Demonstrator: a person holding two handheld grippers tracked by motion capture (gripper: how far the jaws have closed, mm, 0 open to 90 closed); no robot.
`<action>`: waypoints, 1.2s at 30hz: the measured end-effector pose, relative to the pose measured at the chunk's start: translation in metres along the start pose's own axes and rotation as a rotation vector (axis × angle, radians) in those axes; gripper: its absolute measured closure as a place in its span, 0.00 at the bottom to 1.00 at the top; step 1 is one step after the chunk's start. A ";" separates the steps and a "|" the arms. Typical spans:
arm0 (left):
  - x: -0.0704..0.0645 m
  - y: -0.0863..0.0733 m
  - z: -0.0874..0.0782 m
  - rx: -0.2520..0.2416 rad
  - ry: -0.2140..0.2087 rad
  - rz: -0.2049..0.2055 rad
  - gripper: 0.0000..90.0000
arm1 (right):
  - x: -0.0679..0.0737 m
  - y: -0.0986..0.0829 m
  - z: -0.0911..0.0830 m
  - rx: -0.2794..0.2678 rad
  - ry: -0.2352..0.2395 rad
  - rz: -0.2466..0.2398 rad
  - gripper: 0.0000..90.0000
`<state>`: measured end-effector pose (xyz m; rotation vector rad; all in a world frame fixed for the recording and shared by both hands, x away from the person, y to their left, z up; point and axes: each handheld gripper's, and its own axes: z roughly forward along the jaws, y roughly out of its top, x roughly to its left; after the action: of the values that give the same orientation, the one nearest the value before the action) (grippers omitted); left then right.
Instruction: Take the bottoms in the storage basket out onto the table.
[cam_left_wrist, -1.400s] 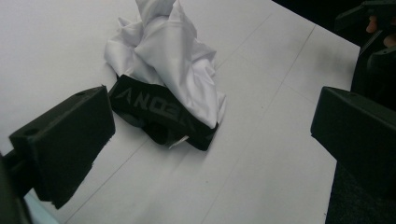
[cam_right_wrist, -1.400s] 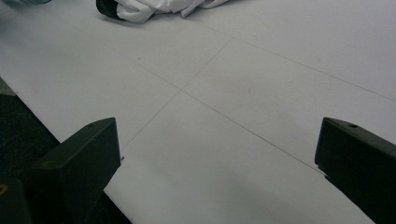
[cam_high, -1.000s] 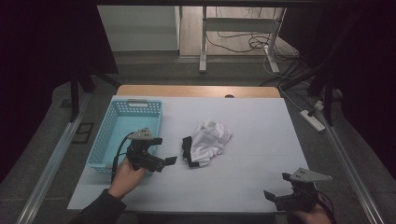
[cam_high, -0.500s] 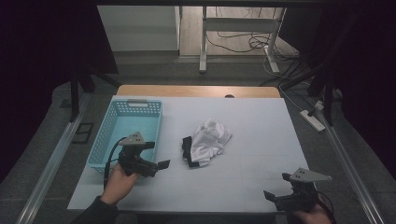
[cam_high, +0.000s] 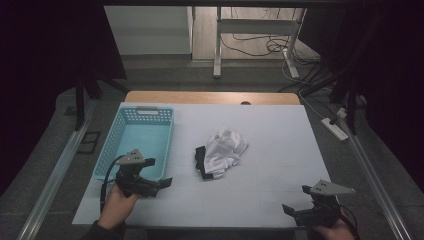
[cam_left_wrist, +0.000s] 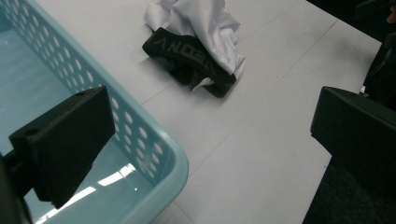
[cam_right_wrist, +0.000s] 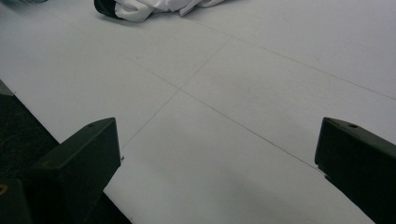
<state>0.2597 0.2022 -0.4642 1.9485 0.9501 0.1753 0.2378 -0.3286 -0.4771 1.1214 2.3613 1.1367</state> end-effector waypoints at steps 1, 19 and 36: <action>0.000 -0.001 -0.001 -0.001 0.002 -0.002 0.00 | 0.000 0.000 0.000 0.000 0.000 -0.001 0.00; -0.002 -0.032 -0.029 -0.006 0.053 -0.050 0.00 | 0.000 0.000 0.000 0.003 -0.001 0.000 0.00; -0.001 -0.053 -0.039 0.040 0.083 -0.093 0.00 | 0.000 0.000 0.000 0.004 -0.001 0.000 0.00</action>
<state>0.2119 0.2424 -0.4848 1.9409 1.1041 0.1857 0.2380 -0.3282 -0.4774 1.1232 2.3637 1.1319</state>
